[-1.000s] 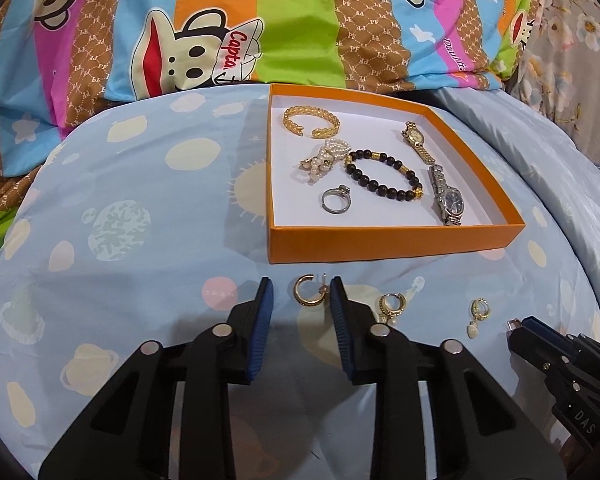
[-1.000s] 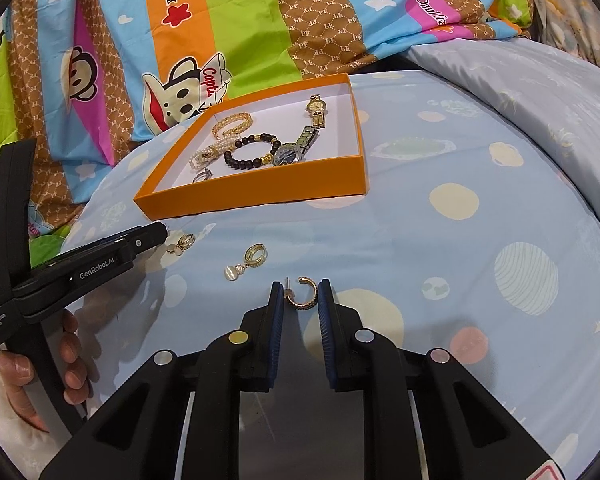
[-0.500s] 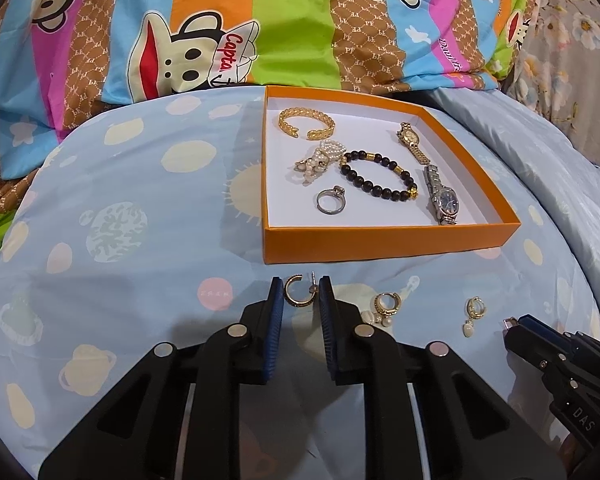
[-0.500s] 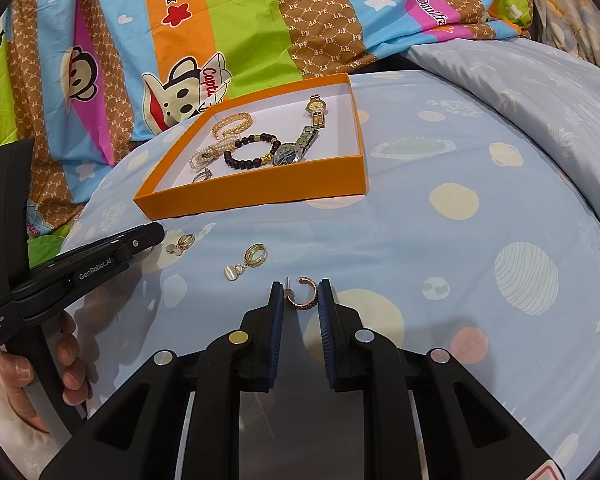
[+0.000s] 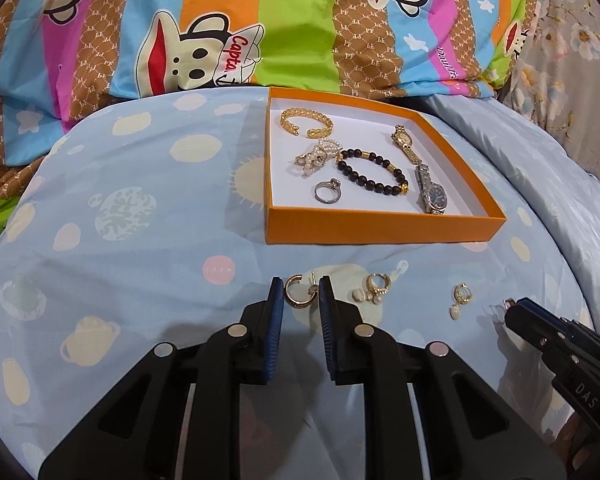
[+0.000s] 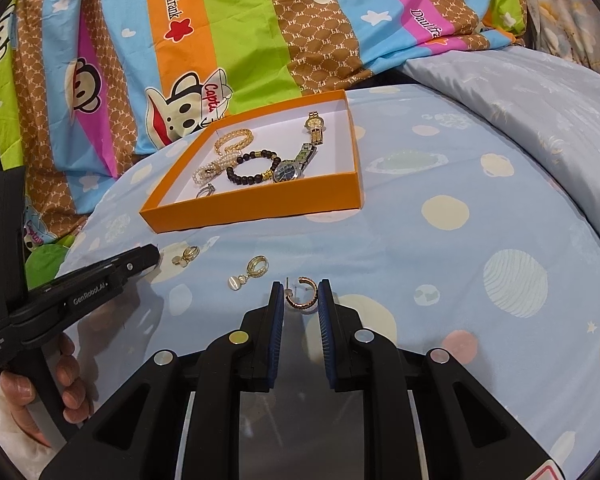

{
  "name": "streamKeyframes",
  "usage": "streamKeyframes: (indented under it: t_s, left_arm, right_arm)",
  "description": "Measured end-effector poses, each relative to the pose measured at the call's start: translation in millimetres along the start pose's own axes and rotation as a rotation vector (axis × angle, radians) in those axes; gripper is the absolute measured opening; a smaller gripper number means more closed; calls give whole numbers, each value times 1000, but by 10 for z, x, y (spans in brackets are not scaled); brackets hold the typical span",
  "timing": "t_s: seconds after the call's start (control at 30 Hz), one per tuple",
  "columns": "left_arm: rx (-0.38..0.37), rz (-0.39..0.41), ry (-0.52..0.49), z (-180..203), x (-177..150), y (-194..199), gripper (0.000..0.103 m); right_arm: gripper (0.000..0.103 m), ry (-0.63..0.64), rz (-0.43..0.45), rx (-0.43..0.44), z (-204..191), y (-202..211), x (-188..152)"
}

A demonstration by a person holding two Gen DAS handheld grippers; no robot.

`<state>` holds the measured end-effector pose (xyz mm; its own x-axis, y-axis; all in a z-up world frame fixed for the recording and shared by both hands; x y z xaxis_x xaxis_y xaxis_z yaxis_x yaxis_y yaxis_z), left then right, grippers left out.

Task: Organize jewelry
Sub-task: 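Carry both gold hoop earrings over the orange box, then lower the hoop earrings into the box and open both grippers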

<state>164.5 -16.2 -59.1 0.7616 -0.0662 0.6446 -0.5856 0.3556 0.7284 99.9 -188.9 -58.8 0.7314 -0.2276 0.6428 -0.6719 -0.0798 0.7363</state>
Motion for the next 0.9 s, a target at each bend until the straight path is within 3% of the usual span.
streamKeyframes:
  t_s: [0.33,0.5,0.9]
  left_arm:
    - [-6,4,8,-8,-181,216,17]
    - [-5,16,-1,-29,-115,331,17]
    - [3,156,-39,106,816,327,17]
  right_arm:
    - [16,-12,26,0,71,103,53]
    - [16,13,46,-2,115,132,291]
    - [16,17,84,47,30,-156,1077]
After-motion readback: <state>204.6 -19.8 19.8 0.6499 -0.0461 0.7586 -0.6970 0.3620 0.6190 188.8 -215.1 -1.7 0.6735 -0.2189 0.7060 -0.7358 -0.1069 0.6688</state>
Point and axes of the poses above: each gripper's, at about its wrist camera, not at the fingertips, and y roughly against the way its jaws point, z to its right, x to its top, the point moved 7 cm from there along -y, roughly the way its jaws point, and after that the axes turned 5 degrees about -x, right-handed, at the moved point
